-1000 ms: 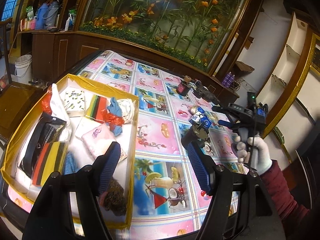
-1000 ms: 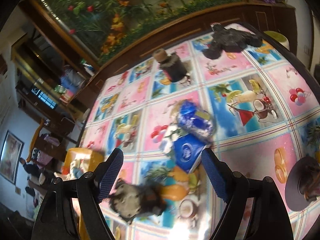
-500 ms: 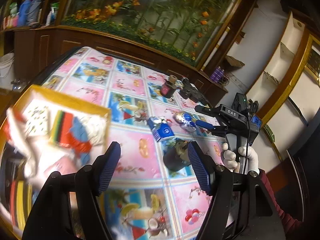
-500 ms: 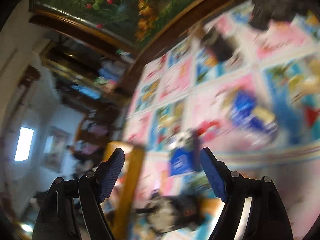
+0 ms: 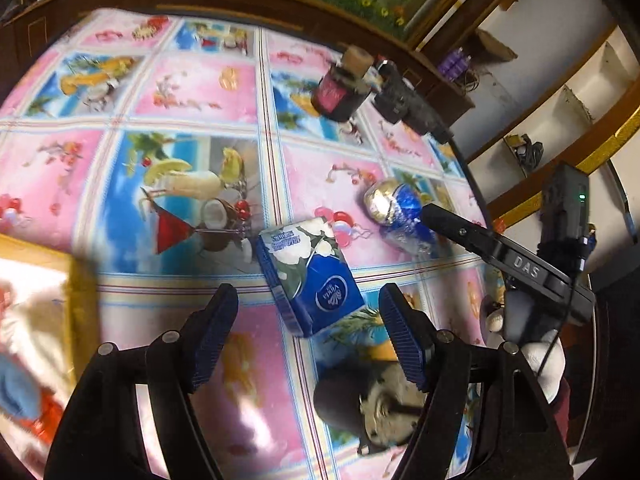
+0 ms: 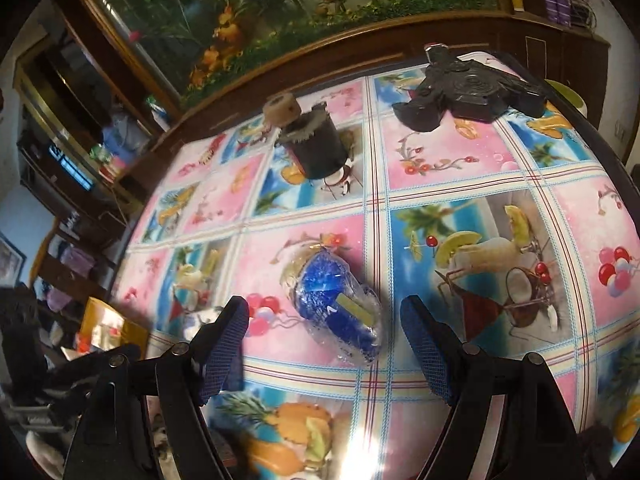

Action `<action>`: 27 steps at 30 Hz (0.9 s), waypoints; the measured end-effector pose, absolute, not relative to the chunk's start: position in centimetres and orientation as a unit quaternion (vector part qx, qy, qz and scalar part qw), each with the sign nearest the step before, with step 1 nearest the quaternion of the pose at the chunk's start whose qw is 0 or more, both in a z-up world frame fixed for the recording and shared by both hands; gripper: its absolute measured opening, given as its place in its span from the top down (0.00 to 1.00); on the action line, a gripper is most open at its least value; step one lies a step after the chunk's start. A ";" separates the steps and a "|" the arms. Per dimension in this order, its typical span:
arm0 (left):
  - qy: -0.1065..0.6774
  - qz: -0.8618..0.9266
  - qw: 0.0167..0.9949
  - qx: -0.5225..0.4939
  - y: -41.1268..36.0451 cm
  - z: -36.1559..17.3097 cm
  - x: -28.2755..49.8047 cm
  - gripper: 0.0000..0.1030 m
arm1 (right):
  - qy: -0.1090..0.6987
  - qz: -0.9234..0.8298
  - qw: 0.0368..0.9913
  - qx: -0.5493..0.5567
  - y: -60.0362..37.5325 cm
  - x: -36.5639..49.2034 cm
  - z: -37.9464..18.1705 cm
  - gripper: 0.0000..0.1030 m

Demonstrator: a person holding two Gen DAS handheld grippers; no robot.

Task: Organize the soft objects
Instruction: 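Grasp the blue-white tissue pack with left tool while right tool grasps the blue wrapped pack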

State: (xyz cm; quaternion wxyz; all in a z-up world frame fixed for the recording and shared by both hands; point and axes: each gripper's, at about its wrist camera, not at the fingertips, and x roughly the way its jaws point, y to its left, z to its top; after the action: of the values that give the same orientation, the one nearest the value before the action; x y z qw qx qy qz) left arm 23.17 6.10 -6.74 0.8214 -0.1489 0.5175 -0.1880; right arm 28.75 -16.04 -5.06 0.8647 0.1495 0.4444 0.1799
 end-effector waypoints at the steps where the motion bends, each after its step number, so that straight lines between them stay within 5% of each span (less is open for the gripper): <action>1: 0.521 -0.188 0.819 -0.150 5.7 -7.1 23.5 0.30 | 0.447 0.180 0.865 0.144 -15.7 29.1 -5.3 0.23; 11: 0.543 -0.181 0.819 -0.024 0.5 -8.6 25.1 0.32 | 0.463 0.184 0.861 0.101 -12.5 31.0 -7.9 0.24; 13: 0.536 -0.175 0.826 -0.004 0.2 -8.5 24.8 0.41 | 0.464 0.184 0.862 0.087 -11.9 31.0 -8.2 0.40; 14: 0.533 -0.175 0.828 -0.007 0.4 -8.4 24.8 0.44 | 0.467 0.183 0.861 0.079 -11.6 31.1 -8.4 0.58; 27: 0.395 -0.152 0.904 -0.060 10.0 1.7 15.5 0.44 | 0.412 0.195 0.883 0.111 -13.9 24.3 -2.8 0.60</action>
State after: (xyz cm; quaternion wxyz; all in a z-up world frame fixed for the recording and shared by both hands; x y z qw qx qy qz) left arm 15.46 9.98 1.73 0.9040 -0.0604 0.3951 -0.1521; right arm 24.33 -13.95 -2.80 0.8830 0.1113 0.4122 0.1951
